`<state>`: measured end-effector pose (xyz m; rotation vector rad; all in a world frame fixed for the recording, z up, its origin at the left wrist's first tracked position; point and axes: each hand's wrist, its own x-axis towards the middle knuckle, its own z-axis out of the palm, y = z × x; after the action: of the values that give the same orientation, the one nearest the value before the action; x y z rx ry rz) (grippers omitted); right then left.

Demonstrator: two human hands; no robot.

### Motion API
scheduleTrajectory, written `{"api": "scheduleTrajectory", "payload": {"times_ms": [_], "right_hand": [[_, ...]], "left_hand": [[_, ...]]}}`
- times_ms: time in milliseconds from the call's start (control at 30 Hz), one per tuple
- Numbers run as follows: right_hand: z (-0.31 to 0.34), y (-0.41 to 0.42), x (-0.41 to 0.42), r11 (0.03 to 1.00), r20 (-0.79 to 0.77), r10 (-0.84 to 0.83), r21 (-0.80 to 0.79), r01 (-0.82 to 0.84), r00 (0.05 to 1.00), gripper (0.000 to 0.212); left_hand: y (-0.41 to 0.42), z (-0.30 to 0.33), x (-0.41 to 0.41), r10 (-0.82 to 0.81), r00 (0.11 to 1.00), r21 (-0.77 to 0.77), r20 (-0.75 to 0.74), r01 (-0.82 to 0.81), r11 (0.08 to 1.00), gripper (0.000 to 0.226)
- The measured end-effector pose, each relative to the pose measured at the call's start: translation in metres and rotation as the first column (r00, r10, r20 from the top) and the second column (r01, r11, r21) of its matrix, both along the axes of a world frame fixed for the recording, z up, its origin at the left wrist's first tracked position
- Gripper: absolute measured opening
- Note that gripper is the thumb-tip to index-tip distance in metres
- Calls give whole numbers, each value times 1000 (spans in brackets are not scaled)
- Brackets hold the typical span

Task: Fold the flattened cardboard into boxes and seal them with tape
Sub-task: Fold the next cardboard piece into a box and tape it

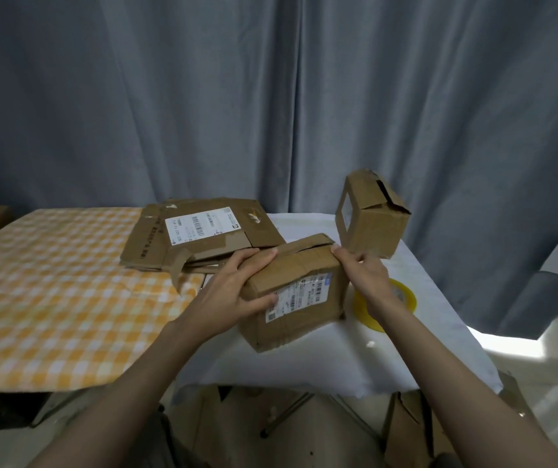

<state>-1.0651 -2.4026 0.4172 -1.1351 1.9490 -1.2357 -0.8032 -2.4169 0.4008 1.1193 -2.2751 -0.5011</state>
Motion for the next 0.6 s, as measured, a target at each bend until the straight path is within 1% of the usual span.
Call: {"api": "scheduleTrajectory", "payload": {"times_ms": [33,67,100,167,200,233,300,333,400,433,467,500,533,567,600], "right_hand": [[2,0,3,1000,-40,-26,9,27,999,43],[3,-1,5,999,-32,-38,8,38,999,48],[5,0,9,999,36,-33,-1,33,999,55],[9,3,18,1000,248,5,-18,-1,969,65],[9,5,22,999,331,27,-27,-19,943,69],[8,6,24,999,365,38,-26,-31,930,74],[2,11,28,999,372,44,-16,-41,927,77],[0,14,28,999,366,49,-1,-52,929,77],[-3,18,29,995,358,77,28,-93,931,76],[-3,19,29,993,349,91,39,-111,933,74],[0,19,28,991,332,101,44,-123,938,69],[3,19,27,991,312,104,51,-126,944,63],[7,19,25,990,302,109,53,-131,947,56],[9,19,22,988,296,122,55,-144,947,51],[12,19,19,986,287,137,55,-159,948,49]], "left_hand": [[3,0,-4,20,999,-13,-25,-20,1000,77],[6,1,-9,44,998,-29,-49,-45,999,78],[9,2,-14,70,996,-38,-57,-73,997,80],[13,8,-25,110,993,-12,-33,-111,994,87],[15,11,-30,123,992,19,-14,-122,992,84],[16,15,-33,143,989,50,-22,-142,989,73],[16,26,-37,192,974,104,-118,-180,978,51],[15,32,-40,214,965,107,-150,-199,974,48],[12,45,-44,218,966,117,-140,-202,972,44],[9,50,-46,197,969,195,-151,-166,967,43],[6,55,-48,173,968,339,-180,-104,935,44],[4,60,-50,165,963,504,-214,-35,863,47],[1,61,-52,156,963,610,-220,12,792,49],[-2,61,-55,133,969,637,-207,30,771,48],[-5,57,-59,117,974,632,-195,34,774,44]]}}
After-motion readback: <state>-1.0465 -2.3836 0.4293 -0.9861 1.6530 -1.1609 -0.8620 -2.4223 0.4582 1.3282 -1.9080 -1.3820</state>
